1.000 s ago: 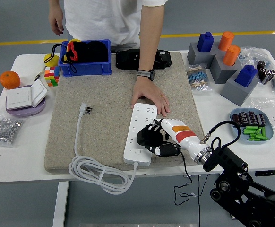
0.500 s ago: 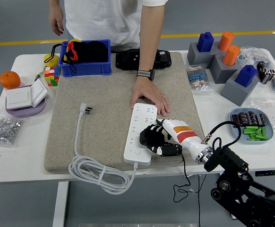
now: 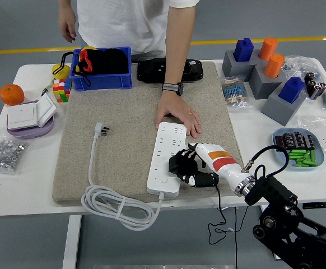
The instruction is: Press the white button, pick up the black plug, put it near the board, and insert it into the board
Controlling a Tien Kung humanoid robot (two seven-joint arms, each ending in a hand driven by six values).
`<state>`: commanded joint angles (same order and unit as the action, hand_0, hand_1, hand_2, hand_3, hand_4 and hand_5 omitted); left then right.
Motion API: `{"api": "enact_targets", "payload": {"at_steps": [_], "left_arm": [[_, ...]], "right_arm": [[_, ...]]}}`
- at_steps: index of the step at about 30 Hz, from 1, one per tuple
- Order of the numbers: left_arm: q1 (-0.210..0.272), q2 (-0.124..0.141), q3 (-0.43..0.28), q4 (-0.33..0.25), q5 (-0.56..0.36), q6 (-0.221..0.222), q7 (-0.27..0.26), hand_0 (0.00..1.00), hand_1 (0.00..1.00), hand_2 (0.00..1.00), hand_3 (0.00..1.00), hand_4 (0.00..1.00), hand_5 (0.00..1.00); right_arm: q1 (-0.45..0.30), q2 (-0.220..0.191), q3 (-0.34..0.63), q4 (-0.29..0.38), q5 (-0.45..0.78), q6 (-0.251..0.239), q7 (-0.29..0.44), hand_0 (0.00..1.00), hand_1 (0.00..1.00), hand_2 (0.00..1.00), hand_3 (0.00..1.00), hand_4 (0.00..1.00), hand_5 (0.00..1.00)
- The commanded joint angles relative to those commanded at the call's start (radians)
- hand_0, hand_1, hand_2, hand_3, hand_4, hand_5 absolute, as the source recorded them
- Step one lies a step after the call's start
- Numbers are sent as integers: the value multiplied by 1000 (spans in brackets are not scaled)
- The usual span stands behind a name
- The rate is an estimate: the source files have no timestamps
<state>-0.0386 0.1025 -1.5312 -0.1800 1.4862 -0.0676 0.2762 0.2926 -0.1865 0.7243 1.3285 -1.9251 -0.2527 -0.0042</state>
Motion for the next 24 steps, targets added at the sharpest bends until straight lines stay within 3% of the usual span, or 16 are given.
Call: {"api": "enact_targets", "payload": {"at_steps": [10,11,16,17,22,23,24], "left_arm": [[-2,1,1,0,-1,0,0,708,696,670,713,718,306],[-2,1,0,0,-1,0,0,708,696,670,713,718,304],[-1,0,-1,0,1,0,1,708,696,670,713,718,304],[0,0,-1,0,1,0,1,708,697,670,713,718,304],[0,0,0,0,-1,0,0,708,697,670,713,718,304],[0,0,1,0,-2,0,0,706,696,670,713,718,304],[0,0,0,0,-1,0,0,706,696,670,713,718,304]], "right_arm": [[3,2,-3,-1,2,1,5,290,220,271,422,674,2],[3,2,-3,-1,2,2,6,315,267,364,501,747,2],[3,3,-3,-2,2,2,17,315,267,364,501,747,2],[3,3,-3,-2,2,3,19,371,372,468,568,810,4],[3,2,-2,-3,-1,5,23,371,372,468,568,810,4],[3,2,-2,-3,1,5,25,404,437,508,594,840,48],[2,2,-2,-3,0,6,25,404,437,508,594,840,48]]}}
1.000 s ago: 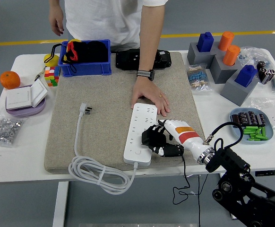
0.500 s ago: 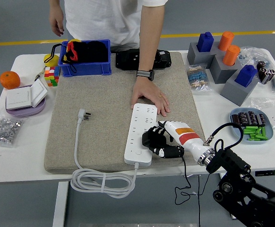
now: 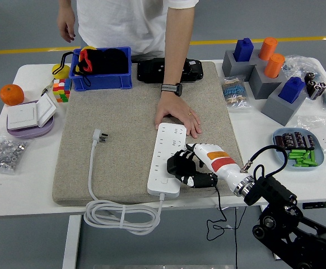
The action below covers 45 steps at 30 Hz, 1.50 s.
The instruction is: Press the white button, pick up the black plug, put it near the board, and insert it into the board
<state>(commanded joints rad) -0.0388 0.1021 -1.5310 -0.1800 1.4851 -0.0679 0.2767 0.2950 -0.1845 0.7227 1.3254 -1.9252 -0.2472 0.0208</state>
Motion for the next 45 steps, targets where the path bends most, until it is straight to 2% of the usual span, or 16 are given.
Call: {"api": "enact_targets", "payload": {"at_steps": [10,11,16,17,22,23,28,29,34,36,40,41,45], "left_arm": [[-2,1,-1,0,1,0,0,708,697,670,713,718,304],[-2,1,-1,0,1,0,0,708,697,670,713,718,303],[-1,1,-1,0,1,0,0,708,697,670,713,718,303],[-1,1,0,0,0,0,0,707,696,670,713,718,304],[-2,1,2,0,-2,0,0,707,696,670,713,718,304],[-2,1,2,0,-2,0,0,707,696,670,713,718,304],[-2,3,3,0,-2,-1,1,707,696,670,713,718,304],[-2,4,3,0,-2,-1,1,706,698,670,713,718,304],[-3,6,9,0,-6,-1,0,706,698,670,713,718,304],[-4,7,12,0,-7,-1,0,707,697,670,713,718,304],[-3,9,8,0,-1,-1,1,707,697,670,713,718,304],[-3,9,6,0,1,-1,1,708,696,670,713,718,305],[0,9,3,0,5,-1,2,708,696,670,713,718,305]], "right_arm": [[2,-2,5,-1,-1,-3,-1,424,476,533,611,879,70],[2,-2,5,-1,-1,-2,-2,438,511,554,620,910,102],[1,-2,9,0,1,-4,2,438,511,554,620,910,102],[1,-1,9,1,1,-3,3,459,545,590,631,942,121],[0,-3,12,5,9,-1,12,459,545,590,631,942,121],[0,-4,12,6,10,0,14,516,599,628,686,998,196],[-2,-6,21,23,19,4,23,516,599,628,686,998,196],[-3,-6,22,26,19,5,23,570,642,657,722,998,247],[-9,-10,33,44,24,11,21,570,642,657,722,998,247],[-17,-15,38,57,27,10,23,601,669,675,727,998,251],[-51,-37,61,100,60,-15,75,601,669,675,727,998,251],[-61,-43,67,107,78,-23,100,742,745,703,709,998,368],[-101,-70,91,115,140,-32,197,742,745,703,709,998,368]]}}
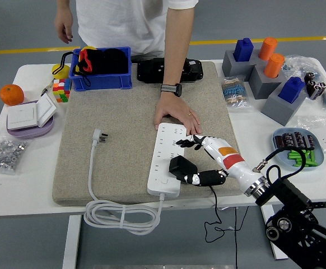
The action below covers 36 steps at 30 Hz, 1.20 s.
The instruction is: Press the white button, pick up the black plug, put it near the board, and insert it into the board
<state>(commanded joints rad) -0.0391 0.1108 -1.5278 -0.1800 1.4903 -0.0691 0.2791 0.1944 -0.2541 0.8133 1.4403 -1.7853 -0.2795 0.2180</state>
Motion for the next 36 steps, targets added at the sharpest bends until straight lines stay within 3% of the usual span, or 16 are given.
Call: {"api": "enact_targets", "payload": {"at_steps": [1,2,7,8,13,14,25,26,36], "left_arm": [[0,0,-1,0,1,0,0,708,696,670,713,718,305],[1,0,-1,0,1,0,0,708,696,670,713,718,304],[0,-2,1,0,-3,1,-3,708,696,670,713,718,304],[0,-2,1,0,-3,1,-3,708,697,670,713,719,304],[-1,-6,4,0,-10,1,-4,708,697,670,713,719,304],[-2,-7,2,0,-9,1,-4,708,696,670,713,718,305],[-2,-8,-4,0,-4,1,-4,706,697,670,713,718,305],[-2,-9,-4,0,-4,1,-4,707,696,670,713,718,305],[-1,-11,-4,0,-3,1,-4,707,697,670,713,718,305]], "right_arm": [[-10,-7,6,-1,15,1,20,742,745,703,709,998,368],[-24,-16,13,-3,34,5,45,876,817,765,707,906,470],[-59,-38,24,-15,83,31,92,876,817,765,707,906,470],[-63,-40,23,-18,90,35,98,897,823,769,686,758,496],[-77,-44,19,-42,121,60,126,897,823,769,686,758,496],[-76,-44,18,-50,122,64,126,911,825,768,678,674,518],[-58,-26,-5,-90,112,71,117,913,829,772,689,701,509],[-56,-24,-7,-91,111,72,116,916,826,771,687,659,511],[-25,-14,-43,-97,108,74,108,920,825,769,686,649,501]]}}
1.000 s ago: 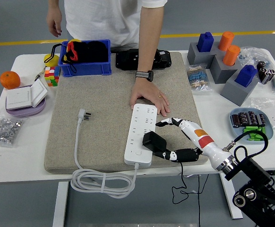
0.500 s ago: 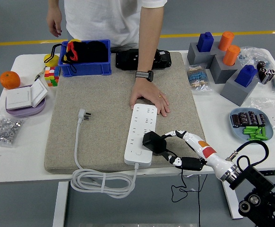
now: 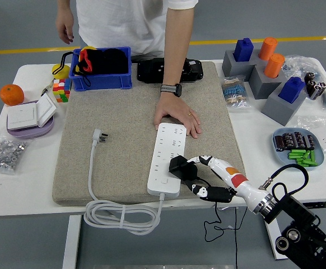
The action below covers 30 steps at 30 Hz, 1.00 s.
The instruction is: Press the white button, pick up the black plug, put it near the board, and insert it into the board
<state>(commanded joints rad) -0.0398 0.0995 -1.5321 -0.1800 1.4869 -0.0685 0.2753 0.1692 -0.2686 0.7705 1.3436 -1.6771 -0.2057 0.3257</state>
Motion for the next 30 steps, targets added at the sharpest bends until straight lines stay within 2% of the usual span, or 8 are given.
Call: {"api": "enact_targets", "payload": {"at_steps": [30], "left_arm": [[-1,-1,-3,0,0,1,0,706,697,670,713,718,303]], "right_arm": [[57,15,-51,4,-18,8,-12,916,816,758,665,644,485]]}}
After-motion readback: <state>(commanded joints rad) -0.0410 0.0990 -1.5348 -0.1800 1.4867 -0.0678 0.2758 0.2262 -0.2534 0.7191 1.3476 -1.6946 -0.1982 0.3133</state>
